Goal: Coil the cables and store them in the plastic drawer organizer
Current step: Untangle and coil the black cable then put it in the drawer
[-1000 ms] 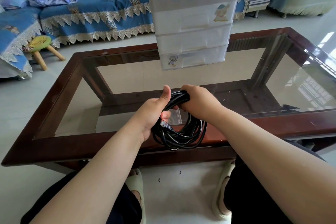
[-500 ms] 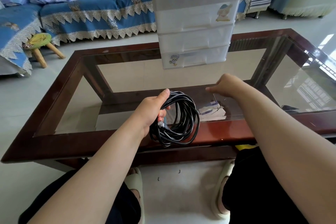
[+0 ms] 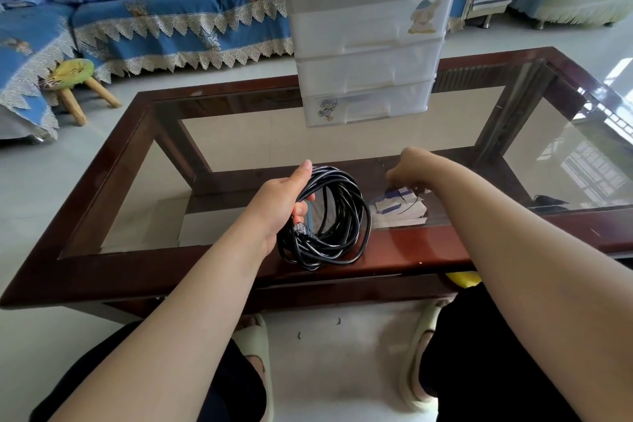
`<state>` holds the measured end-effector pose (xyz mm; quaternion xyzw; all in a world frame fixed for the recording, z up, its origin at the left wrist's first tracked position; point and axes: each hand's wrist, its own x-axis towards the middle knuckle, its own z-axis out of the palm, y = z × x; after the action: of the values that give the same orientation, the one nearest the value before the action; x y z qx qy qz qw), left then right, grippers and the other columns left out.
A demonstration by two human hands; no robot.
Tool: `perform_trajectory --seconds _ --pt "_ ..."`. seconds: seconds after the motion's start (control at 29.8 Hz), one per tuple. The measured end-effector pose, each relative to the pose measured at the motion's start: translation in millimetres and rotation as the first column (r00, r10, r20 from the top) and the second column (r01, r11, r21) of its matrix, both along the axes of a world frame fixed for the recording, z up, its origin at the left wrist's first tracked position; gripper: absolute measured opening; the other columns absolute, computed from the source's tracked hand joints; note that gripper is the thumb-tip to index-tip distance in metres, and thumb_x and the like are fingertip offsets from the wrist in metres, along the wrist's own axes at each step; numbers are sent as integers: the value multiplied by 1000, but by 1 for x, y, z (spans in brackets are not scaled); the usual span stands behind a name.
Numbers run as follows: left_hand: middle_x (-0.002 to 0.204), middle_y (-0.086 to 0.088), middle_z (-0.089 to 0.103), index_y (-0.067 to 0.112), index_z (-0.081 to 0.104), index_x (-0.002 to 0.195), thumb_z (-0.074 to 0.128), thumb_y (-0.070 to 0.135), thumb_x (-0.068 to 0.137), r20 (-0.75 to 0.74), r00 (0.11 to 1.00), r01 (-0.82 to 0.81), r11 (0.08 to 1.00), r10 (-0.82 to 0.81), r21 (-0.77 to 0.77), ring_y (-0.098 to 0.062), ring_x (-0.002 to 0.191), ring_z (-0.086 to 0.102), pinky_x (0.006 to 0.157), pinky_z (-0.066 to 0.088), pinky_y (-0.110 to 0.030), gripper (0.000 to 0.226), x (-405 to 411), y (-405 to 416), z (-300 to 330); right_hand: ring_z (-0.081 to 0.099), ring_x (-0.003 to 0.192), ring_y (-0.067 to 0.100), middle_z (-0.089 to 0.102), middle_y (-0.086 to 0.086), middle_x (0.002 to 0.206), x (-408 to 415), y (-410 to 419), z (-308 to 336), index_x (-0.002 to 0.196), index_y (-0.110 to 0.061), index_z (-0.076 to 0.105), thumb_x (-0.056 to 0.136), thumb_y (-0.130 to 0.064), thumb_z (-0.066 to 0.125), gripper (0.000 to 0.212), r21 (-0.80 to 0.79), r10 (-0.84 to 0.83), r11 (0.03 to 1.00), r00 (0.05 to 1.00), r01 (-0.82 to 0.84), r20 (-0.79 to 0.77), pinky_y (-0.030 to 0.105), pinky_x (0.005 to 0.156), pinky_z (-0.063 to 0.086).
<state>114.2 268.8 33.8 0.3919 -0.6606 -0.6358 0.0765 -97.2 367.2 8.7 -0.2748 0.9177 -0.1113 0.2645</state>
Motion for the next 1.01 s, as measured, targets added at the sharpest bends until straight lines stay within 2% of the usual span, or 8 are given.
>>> perform_trajectory --seconds 0.13,0.27,0.4,0.5,0.64,0.74,0.84,1.01 --pt "46 4 37 9 59 78 47 62 90 8 1000 29 999 -29 -36 -11 44 36 56 35 -27 55 -1 -2 -2 37 41 20 48 15 61 -5 3 6 60 -4 51 76 -4 54 16 -75 -33 996 997 38 76 20 44 33" --pt "46 4 38 8 59 78 46 62 90 16 998 56 996 -55 -69 -11 45 37 60 35 -29 57 -2 0 -1 44 41 20 53 7 51 -20 17 6 62 -3 56 90 -25 59 35 -72 -94 993 995 93 -18 25 50 40" --pt "47 4 38 8 60 79 46 62 90 18 998 61 994 -59 -95 -12 46 38 61 36 -30 57 0 0 -2 53 46 23 57 7 50 -24 31 0 56 -5 54 84 -40 67 46 50 -94 994 994 97 -61 30 62 46" --pt "45 4 37 8 59 78 47 62 89 8 997 78 993 -78 -88 -13 47 38 62 36 -31 56 -5 4 -3 56 48 21 60 6 54 -19 35 -8 64 -6 54 80 -45 70 45 118 -104 987 994 106 -22 29 60 48" --pt "45 4 38 8 59 78 47 63 89 1 996 85 993 -86 -83 -12 45 38 63 36 -33 57 -10 6 -5 53 42 23 56 8 45 -12 35 -10 64 -3 51 86 -17 62 28 55 -114 992 994 113 3 29 56 48" --pt "45 4 37 7 59 79 48 63 88 -4 996 93 993 -94 -78 -13 45 37 63 36 -33 58 -13 7 -6 45 36 21 42 1 29 -10 39 -11 58 -6 47 82 0 51 25 54 -95 994 995 96 -22 23 45 39" --pt "45 4 37 7 59 79 48 62 88 -10 996 93 993 -94 -68 -12 44 37 61 35 -32 57 -16 8 -6 49 41 23 51 7 43 -12 42 -12 59 -6 48 80 -2 53 22 -13 -54 998 998 54 16 22 46 40" --pt "45 4 36 8 58 78 49 61 88 -9 995 97 994 -97 -59 -11 44 35 57 34 -28 55 -21 10 -5 49 51 22 57 15 64 -19 52 0 84 9 64 83 0 50 17 -226 -75 965 966 132 246 22 45 40"
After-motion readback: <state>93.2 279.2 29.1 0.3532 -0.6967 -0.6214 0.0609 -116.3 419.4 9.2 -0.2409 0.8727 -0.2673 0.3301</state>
